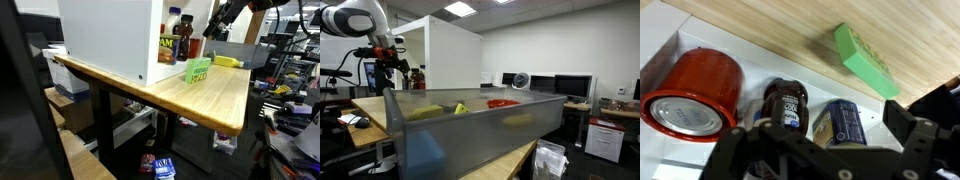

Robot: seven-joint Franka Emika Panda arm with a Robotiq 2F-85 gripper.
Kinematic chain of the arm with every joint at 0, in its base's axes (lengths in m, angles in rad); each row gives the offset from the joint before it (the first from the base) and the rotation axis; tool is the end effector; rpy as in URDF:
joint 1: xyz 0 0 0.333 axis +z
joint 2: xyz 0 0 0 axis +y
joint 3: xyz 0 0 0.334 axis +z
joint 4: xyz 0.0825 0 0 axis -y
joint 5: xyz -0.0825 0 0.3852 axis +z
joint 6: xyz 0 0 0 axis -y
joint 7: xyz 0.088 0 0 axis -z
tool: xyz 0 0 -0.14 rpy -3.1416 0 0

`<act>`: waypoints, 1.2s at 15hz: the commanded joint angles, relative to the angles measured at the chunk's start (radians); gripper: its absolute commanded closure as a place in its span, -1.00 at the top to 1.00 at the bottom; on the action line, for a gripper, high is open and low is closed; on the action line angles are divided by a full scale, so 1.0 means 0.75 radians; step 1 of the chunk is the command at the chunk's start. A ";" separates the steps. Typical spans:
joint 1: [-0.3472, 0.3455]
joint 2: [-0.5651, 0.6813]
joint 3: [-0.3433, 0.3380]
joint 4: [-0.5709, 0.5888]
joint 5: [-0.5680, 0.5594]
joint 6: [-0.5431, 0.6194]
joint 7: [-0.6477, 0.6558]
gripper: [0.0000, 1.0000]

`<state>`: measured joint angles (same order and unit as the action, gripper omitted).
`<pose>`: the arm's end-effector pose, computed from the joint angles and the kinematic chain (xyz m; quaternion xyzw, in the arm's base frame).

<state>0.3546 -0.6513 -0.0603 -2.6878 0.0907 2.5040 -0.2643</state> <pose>0.3692 0.1131 0.4637 -0.9412 -0.2414 -0.2292 0.0573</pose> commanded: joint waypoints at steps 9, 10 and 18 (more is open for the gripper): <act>0.139 0.104 -0.104 0.039 0.017 -0.088 -0.519 1.00; 0.144 0.119 -0.103 0.043 0.012 -0.097 -0.562 1.00; 0.119 0.250 -0.033 0.104 -0.010 -0.135 -0.848 1.00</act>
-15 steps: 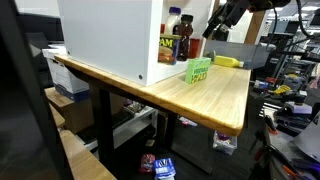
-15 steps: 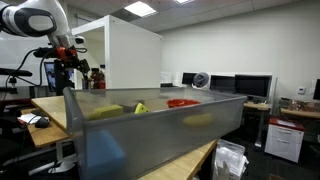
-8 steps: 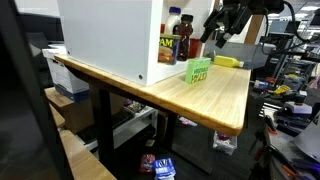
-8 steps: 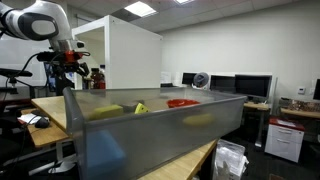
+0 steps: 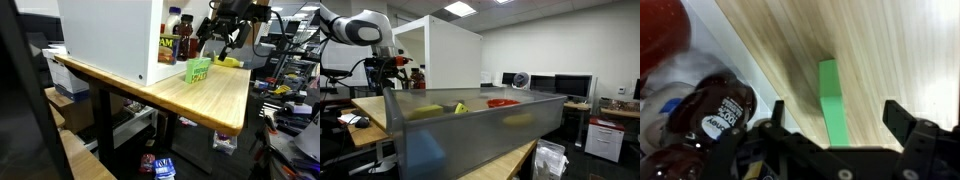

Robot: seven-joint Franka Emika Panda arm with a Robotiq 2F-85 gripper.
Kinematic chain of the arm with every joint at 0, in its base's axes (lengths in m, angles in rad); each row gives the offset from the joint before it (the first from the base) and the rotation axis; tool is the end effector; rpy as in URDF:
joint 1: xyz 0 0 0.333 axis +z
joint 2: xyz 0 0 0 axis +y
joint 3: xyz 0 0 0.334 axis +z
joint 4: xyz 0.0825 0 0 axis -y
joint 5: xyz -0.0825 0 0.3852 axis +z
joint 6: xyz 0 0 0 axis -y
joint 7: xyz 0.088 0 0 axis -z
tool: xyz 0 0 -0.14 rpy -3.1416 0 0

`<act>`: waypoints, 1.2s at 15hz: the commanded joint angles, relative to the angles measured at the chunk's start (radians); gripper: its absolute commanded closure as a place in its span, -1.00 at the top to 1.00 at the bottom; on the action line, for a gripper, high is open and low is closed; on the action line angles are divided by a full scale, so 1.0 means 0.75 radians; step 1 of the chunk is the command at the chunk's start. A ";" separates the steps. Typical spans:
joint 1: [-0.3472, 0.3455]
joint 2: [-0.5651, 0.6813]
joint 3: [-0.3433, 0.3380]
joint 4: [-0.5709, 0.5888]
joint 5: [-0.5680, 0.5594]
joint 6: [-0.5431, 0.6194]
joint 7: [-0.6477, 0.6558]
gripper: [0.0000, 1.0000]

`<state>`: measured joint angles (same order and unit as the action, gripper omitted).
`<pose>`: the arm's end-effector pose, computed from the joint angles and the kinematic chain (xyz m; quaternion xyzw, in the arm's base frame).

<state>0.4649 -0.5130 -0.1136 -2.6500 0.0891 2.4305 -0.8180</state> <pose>0.3766 0.1416 0.4179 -0.8377 -0.5232 -0.1539 0.0273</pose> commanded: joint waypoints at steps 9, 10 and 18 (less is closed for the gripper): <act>-0.097 0.135 0.126 0.093 -0.055 -0.029 -0.180 -0.03; -0.106 0.136 0.135 0.093 -0.066 -0.029 -0.175 -0.12; -0.194 0.125 0.225 0.105 -0.153 -0.051 -0.028 -0.92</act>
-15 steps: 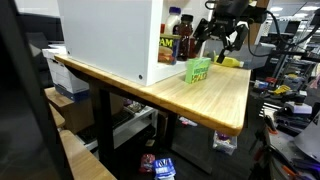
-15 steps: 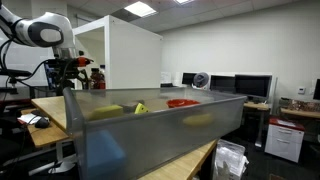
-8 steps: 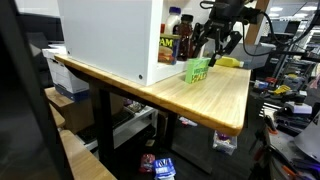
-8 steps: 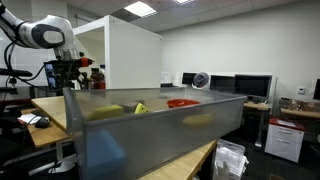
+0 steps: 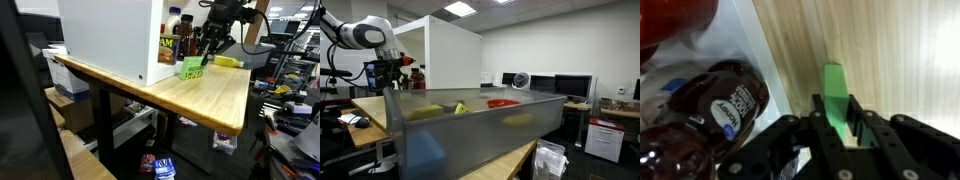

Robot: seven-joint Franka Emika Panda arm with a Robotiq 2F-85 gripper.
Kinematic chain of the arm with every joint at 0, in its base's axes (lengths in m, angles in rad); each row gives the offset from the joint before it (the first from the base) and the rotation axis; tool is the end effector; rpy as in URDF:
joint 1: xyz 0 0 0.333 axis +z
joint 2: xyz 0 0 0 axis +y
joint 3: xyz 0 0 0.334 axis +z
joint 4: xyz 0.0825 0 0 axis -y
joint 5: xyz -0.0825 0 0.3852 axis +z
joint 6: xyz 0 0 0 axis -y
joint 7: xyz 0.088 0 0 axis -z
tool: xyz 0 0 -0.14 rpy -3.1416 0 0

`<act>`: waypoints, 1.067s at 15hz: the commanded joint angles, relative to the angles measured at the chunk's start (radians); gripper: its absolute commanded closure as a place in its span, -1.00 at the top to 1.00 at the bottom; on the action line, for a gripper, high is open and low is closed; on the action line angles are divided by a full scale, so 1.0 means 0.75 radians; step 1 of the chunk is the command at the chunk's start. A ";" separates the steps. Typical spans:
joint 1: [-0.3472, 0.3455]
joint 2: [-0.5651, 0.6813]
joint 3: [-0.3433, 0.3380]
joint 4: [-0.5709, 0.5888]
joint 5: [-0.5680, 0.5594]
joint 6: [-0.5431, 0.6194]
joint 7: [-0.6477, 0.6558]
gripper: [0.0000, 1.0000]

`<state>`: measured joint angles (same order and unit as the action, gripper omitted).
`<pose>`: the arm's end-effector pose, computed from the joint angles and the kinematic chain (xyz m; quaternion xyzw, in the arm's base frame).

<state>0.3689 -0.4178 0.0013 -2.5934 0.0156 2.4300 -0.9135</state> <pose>0.3952 0.1538 0.4072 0.7976 0.5896 0.1237 0.0287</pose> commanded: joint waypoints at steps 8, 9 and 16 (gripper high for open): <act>-0.082 -0.044 0.173 0.109 -0.072 -0.302 0.413 -0.88; -0.073 -0.046 0.177 0.132 -0.052 -0.361 0.445 -0.88; -0.050 -0.039 0.196 0.261 0.132 -0.515 0.748 -0.88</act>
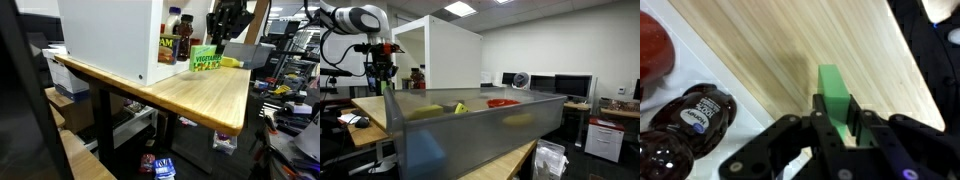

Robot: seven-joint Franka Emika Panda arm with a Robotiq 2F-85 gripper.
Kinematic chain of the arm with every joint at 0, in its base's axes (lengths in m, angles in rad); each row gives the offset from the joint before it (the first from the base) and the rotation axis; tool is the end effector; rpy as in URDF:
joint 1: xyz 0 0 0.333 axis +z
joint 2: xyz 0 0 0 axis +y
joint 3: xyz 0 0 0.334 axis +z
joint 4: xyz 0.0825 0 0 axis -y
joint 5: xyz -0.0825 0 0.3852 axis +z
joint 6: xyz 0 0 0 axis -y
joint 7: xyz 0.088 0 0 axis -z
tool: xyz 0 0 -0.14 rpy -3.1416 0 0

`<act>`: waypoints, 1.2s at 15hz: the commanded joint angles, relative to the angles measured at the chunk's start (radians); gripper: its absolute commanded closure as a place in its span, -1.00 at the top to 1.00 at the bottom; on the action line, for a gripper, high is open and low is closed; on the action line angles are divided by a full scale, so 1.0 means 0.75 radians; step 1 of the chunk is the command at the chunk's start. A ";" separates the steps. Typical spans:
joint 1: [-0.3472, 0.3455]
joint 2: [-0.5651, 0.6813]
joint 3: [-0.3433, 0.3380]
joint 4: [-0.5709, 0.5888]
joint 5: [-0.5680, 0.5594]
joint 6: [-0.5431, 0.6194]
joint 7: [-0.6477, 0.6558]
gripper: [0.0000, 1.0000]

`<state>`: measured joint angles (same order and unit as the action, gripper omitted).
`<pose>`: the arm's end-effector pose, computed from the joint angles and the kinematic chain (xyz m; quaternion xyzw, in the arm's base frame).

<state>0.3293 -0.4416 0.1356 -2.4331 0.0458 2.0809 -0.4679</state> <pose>0.3711 0.1921 0.4548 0.8992 0.4353 0.0431 0.0088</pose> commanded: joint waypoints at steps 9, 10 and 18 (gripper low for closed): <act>-0.045 0.001 0.120 0.028 0.163 0.233 0.635 -0.88; -0.054 0.003 0.136 0.021 0.150 0.287 0.689 -0.88; -0.195 0.071 0.288 0.009 -0.045 0.529 1.126 -0.88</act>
<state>0.2373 -0.4091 0.2971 -2.4196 0.0830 2.4218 0.2516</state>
